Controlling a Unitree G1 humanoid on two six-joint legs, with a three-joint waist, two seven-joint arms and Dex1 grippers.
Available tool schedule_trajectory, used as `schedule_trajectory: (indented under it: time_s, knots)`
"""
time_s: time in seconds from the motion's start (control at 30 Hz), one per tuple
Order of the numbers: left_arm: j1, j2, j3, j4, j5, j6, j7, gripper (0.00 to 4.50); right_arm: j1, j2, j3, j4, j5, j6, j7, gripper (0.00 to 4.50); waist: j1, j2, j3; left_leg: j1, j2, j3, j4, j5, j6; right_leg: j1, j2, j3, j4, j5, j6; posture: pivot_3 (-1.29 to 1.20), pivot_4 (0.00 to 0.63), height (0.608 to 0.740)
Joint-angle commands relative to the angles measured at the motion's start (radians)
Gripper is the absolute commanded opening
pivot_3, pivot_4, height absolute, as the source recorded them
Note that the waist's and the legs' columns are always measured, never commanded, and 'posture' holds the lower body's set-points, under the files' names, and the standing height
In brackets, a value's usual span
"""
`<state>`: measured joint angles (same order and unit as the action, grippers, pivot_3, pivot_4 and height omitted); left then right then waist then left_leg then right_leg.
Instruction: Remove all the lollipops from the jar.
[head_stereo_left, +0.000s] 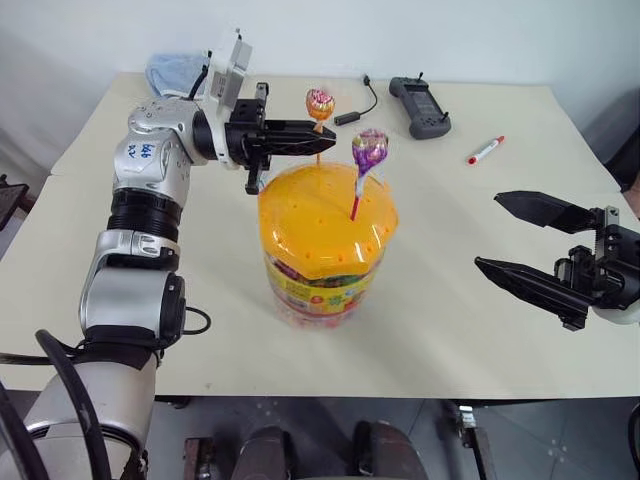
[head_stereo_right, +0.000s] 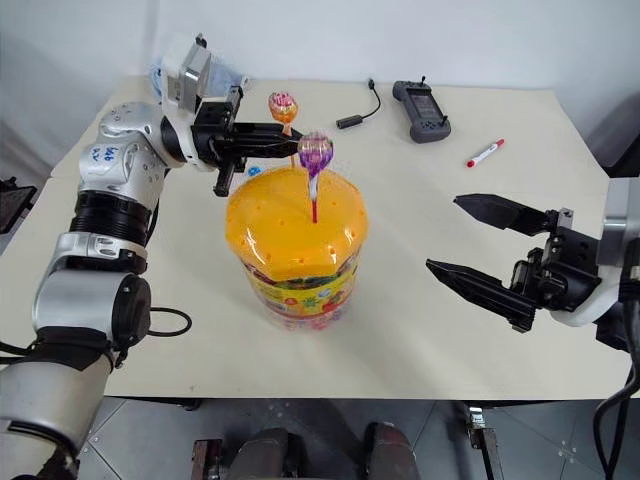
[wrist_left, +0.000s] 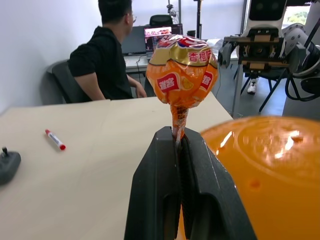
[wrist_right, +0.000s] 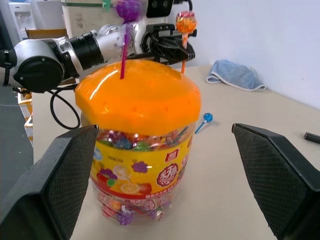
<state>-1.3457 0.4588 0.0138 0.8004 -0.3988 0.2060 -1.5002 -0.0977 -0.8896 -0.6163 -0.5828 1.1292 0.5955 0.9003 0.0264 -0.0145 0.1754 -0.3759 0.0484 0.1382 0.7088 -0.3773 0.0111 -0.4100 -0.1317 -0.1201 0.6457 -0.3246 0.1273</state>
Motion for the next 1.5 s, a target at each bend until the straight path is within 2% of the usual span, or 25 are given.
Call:
schedule_trajectory:
  time_s: [0.03, 0.3, 0.4, 0.57, 0.77, 0.87, 0.97, 1.07, 1.23, 1.4, 1.43, 1.5]
  knots:
    - [-0.05, 0.009, 0.033, -0.042, -0.015, -0.004, -0.012, 0.01, -0.019, -0.002, -0.011, -0.007, 0.009, -0.026, 0.002, 4.5, 0.0, 0.0, 0.0, 0.0, 0.0, 0.0, 0.0, 0.0, 0.0, 0.0, 0.0, 0.0, 0.0, 0.0, 0.0, 0.0, 0.15, 0.74]
    - [-0.071, 0.043, 0.067, -0.157, 0.009, 0.038, 0.147, 0.01, -0.078, -0.007, 0.041, 0.047, -0.019, -0.038, 0.035, 4.5, -0.003, 0.0, 0.0, 0.0, 0.0, -0.001, 0.0, 0.0, 0.0, 0.0, 0.0, 0.0, 0.0, 0.0, 0.0, 0.0, 0.15, 0.74]
    - [-0.059, 0.138, 0.058, -0.23, 0.082, 0.178, 0.314, 0.01, -0.114, -0.013, 0.075, 0.083, -0.028, -0.038, 0.061, 4.5, -0.006, 0.0, 0.0, 0.0, 0.0, -0.001, 0.0, 0.0, 0.0, 0.0, 0.0, 0.0, 0.0, 0.0, 0.0, 0.0, 0.15, 0.74]
    - [0.041, 0.275, 0.075, -0.358, 0.132, 0.347, 0.465, 0.01, -0.173, -0.026, 0.122, 0.146, -0.051, -0.039, 0.117, 4.5, -0.019, 0.0, 0.0, 0.0, 0.0, -0.002, -0.001, 0.0, 0.0, 0.0, 0.0, 0.0, 0.0, 0.0, 0.0, 0.0, 0.15, 0.74]
    - [0.346, 0.449, 0.166, -0.545, 0.177, 0.462, 0.62, 0.01, -0.26, -0.049, 0.186, 0.234, -0.078, -0.032, 0.224, 4.5, -0.028, 0.0, 0.0, 0.0, 0.0, -0.003, -0.001, 0.0, 0.0, 0.0, 0.0, -0.001, 0.001, 0.0, 0.0, 0.0, 0.15, 0.74]
    - [0.56, 0.521, 0.251, -0.662, 0.182, 0.614, 0.695, 0.01, -0.295, -0.052, 0.213, 0.254, -0.072, -0.017, 0.264, 4.5, -0.03, 0.0, 0.0, 0.001, 0.0, -0.003, -0.002, 0.0, 0.0, 0.0, 0.0, -0.001, 0.001, 0.0, 0.0, 0.0, 0.15, 0.74]
    - [0.788, 0.554, 0.332, -0.773, 0.184, 0.682, 0.731, 0.01, -0.312, -0.052, 0.235, 0.253, -0.052, 0.008, 0.3, 4.5, -0.029, 0.0, 0.0, 0.001, 0.001, -0.003, -0.002, 0.0, 0.0, 0.0, 0.0, -0.001, 0.001, 0.0, 0.0, 0.0, 0.15, 0.74]
    - [0.915, 0.561, 0.376, -0.829, 0.181, 0.722, 0.769, 0.01, -0.325, -0.049, 0.249, 0.258, -0.049, 0.022, 0.323, 4.5, -0.017, -0.001, 0.001, 0.0, 0.001, -0.003, -0.002, 0.0, 0.0, 0.0, -0.001, -0.001, 0.001, 0.0, 0.0, 0.0, 0.15, 0.74]
    - [1.044, 0.576, 0.398, -0.816, 0.213, 0.808, 0.848, 0.01, -0.364, -0.024, 0.285, 0.29, -0.072, 0.023, 0.336, 4.5, -0.002, -0.001, 0.001, 0.0, 0.001, -0.003, -0.001, 0.0, 0.0, 0.0, -0.001, 0.0, 0.001, 0.0, 0.0, 0.0, 0.15, 0.74]
    - [1.095, 0.64, 0.338, -0.785, 0.224, 0.838, 0.833, 0.01, -0.375, -0.004, 0.297, 0.301, -0.087, 0.022, 0.342, 4.5, -0.001, -0.001, 0.001, 0.0, 0.001, -0.002, -0.001, 0.0, -0.001, 0.0, -0.001, 0.0, 0.001, 0.0, 0.0, 0.0, 0.15, 0.74]
    - [1.095, 0.652, 0.326, -0.782, 0.214, 0.86, 0.821, 0.49, -0.379, 0.001, 0.301, 0.306, -0.092, 0.019, 0.344, 4.5, -0.002, -0.001, 0.001, 0.0, 0.001, -0.002, -0.002, 0.0, -0.001, -0.001, -0.001, -0.001, 0.001, 0.0, 0.0, 0.0, 0.15, 0.74]
    - [1.09, 0.67, 0.307, -0.787, 0.208, 0.878, 0.818, 1.01, -0.386, 0.007, 0.306, 0.314, -0.099, 0.017, 0.347, 4.5, -0.003, -0.001, 0.001, 0.001, 0.001, -0.001, -0.002, -0.001, -0.001, -0.001, -0.001, 0.0, 0.001, 0.0, 0.0, 0.0, 0.15, 0.74]
